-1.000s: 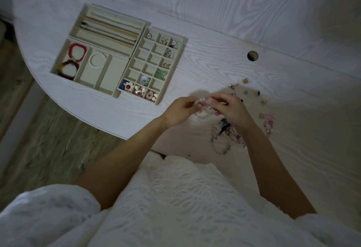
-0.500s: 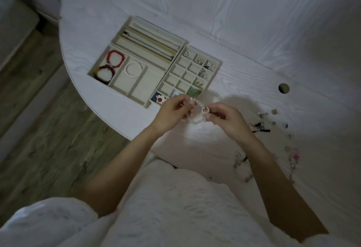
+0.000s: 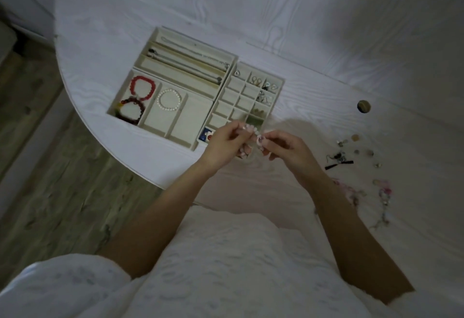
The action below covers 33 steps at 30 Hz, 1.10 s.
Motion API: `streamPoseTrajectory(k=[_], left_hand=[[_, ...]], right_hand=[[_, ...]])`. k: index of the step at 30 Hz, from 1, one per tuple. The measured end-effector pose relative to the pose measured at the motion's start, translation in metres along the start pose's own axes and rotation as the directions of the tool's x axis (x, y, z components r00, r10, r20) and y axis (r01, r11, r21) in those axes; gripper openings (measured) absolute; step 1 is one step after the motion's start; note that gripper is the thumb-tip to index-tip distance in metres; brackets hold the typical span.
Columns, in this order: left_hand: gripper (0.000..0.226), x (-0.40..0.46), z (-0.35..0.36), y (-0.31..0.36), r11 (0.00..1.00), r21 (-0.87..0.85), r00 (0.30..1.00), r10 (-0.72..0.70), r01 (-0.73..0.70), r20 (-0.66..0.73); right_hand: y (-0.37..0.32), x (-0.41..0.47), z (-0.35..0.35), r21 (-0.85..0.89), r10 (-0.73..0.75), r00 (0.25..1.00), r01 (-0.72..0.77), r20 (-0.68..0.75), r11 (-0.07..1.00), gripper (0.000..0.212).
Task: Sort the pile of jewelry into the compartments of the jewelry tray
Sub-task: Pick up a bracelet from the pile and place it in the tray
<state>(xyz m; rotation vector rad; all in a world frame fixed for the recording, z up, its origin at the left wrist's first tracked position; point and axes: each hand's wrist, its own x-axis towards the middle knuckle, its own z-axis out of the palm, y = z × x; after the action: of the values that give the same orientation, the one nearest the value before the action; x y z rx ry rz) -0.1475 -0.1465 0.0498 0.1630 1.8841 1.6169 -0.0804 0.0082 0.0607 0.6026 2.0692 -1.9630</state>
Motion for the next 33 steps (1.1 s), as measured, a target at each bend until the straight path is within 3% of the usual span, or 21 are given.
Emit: streamPoseTrajectory(k=[10, 14, 18, 23, 25, 28, 33], left_hand=[[0.015, -0.016, 0.011, 0.007, 0.992, -0.124, 1.000, -0.002, 0.000, -0.012], [0.015, -0.026, 0.012, 0.011, 0.998, -0.065, 1.000, 0.018, -0.019, -0.017], [0.014, -0.032, -0.020, 0.011, 1.000, -0.010, 0.989, 0.003, -0.004, -0.150], [0.023, -0.038, -0.099, -0.009, 0.983, -0.171, 0.979, -0.092, 0.060, -0.185], [0.018, -0.034, -0.123, -0.020, 0.996, -0.081, 0.959, -0.064, 0.044, -0.276], [0.018, -0.023, -0.153, -0.036, 0.979, 0.191, 0.912, 0.019, 0.066, -0.410], [0.027, -0.014, -0.180, -0.046, 0.861, 0.478, 0.888, 0.075, 0.172, -0.454]], right_hand=[[-0.001, -0.021, -0.009, 0.132, -0.055, 0.989, 0.073, -0.136, 0.989, 0.008], [0.000, -0.023, -0.002, 0.208, 0.008, 1.000, -0.008, 0.004, 0.978, 0.009], [-0.010, -0.003, 0.024, 0.084, 0.031, 0.998, -0.035, 0.059, 0.996, 0.019], [-0.027, 0.050, 0.073, -0.020, 0.035, 0.996, -0.033, 0.076, 0.999, 0.015], [-0.035, 0.070, 0.097, -0.122, 0.023, 0.994, -0.009, 0.111, 0.992, 0.013], [-0.043, 0.101, 0.135, -0.256, 0.011, 0.987, 0.030, 0.158, 0.966, 0.010], [-0.039, 0.128, 0.175, -0.319, 0.063, 0.978, 0.004, 0.201, 0.948, 0.011]])
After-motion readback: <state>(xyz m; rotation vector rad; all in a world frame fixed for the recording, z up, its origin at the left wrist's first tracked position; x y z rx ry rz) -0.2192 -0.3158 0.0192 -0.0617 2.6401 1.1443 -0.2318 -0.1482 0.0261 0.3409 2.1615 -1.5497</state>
